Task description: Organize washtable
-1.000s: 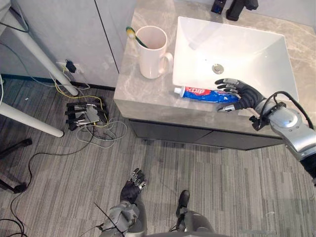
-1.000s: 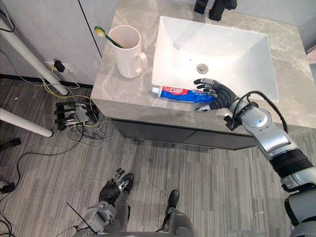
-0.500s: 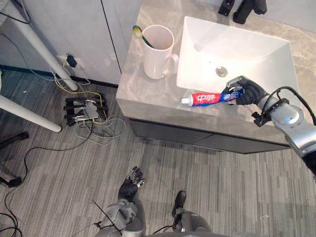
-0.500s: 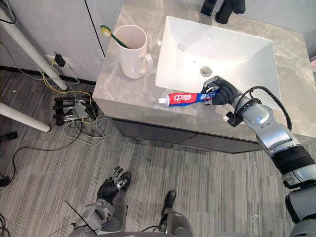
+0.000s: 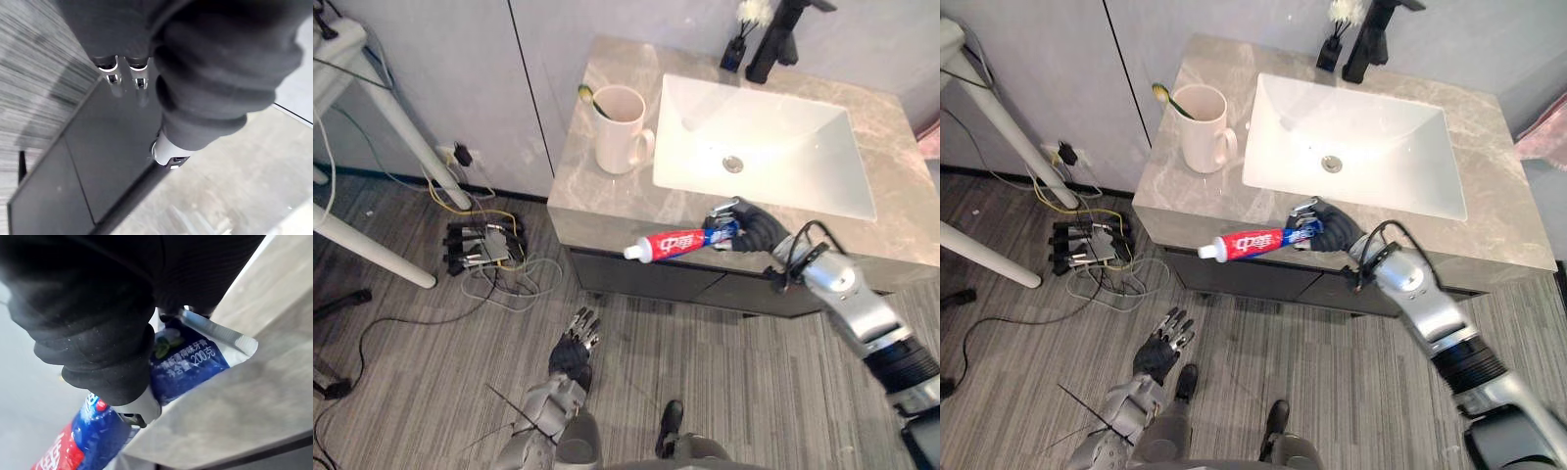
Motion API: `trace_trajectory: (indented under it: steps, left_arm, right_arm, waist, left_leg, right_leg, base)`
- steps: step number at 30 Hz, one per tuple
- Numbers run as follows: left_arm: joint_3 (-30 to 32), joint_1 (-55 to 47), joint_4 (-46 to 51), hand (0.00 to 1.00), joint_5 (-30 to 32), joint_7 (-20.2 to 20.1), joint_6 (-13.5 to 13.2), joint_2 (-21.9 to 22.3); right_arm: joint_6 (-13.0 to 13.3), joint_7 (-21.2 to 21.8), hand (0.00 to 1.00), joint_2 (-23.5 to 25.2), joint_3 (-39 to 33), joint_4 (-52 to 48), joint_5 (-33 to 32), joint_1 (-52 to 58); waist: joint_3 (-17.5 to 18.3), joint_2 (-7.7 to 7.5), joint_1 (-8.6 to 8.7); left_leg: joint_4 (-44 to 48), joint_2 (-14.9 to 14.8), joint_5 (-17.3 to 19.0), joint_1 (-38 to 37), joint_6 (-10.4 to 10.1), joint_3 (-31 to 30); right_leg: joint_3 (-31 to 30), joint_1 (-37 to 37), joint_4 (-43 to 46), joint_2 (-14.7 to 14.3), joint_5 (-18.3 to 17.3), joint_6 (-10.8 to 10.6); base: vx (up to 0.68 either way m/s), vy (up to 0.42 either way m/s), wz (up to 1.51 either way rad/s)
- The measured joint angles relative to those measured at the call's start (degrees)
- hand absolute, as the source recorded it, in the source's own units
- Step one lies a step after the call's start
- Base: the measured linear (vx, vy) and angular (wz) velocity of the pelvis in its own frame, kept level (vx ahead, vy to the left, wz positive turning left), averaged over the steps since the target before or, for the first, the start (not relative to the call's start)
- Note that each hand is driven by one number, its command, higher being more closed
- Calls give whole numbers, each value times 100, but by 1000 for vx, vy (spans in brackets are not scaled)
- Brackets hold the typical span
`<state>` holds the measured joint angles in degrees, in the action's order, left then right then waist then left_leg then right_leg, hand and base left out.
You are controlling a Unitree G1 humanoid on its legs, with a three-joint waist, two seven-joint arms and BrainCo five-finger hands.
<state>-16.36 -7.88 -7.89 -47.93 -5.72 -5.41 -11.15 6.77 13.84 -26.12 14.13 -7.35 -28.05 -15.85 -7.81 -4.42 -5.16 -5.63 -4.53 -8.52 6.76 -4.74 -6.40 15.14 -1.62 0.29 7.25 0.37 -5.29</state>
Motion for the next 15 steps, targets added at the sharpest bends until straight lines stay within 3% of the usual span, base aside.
trace_trajectory:
  steps: [4, 15]
  left_arm:
    - [-178, 169, 382, 0, -394, 105, 166, -51]
    - [-527, -365, 1626, 0, -1403, 5, 572, -749]
  right_arm:
    - [-118, 5, 100, 723, 185, -120, -231, 511]
    - [-338, 12, 100, 990, 17, -119, -56, 1463]
  waist:
    - [153, 90, 128]
    - [396, 285, 336]
  left_leg:
    - [-1, 33, -1, -72, 1, -43]
    - [12, 71, 2, -159, 3, 1]
  right_leg:
    - [42, 98, -5, 30, -35, 27]
    - [32, 187, -51, 79, -43, 10]
  base:
    - [-19, -1, 6]
    - [2, -2, 0]
